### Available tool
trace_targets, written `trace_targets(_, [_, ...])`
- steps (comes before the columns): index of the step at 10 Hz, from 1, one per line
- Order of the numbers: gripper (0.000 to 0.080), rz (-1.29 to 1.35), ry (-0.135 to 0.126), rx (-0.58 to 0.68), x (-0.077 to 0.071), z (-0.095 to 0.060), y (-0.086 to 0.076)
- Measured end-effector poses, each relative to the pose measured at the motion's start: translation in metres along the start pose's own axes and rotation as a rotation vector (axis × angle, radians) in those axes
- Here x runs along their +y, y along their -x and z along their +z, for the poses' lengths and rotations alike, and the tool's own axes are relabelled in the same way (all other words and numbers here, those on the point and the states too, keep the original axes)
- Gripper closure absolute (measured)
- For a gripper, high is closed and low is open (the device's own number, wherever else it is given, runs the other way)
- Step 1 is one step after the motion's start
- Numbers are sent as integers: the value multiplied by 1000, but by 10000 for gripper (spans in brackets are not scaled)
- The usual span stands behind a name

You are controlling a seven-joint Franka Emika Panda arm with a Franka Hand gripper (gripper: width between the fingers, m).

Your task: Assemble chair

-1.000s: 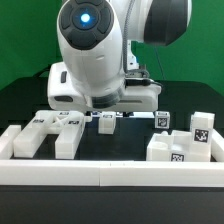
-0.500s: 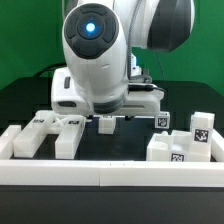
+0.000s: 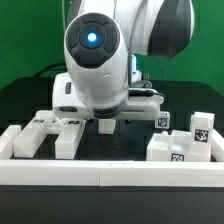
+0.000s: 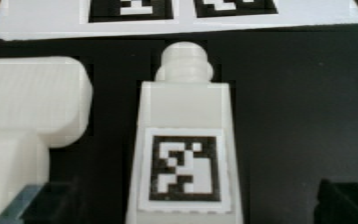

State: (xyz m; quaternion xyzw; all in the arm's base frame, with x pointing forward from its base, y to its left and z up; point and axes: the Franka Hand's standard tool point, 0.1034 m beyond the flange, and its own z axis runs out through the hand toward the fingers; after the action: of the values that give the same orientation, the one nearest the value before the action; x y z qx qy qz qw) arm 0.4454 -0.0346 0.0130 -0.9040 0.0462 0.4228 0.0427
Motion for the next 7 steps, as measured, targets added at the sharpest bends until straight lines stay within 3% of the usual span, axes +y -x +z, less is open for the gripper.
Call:
trace_targets(1, [150, 0, 0, -3, 0, 2, 0])
trace_targets(3, [404, 3, -1, -9, 2, 5, -2])
trace_targets(4, [404, 3, -1, -9, 3, 5, -1])
trace_targets(5, [512, 3, -1, -9, 2, 5, -1])
trace_targets(7, [512, 3, -1, -9, 2, 5, -1])
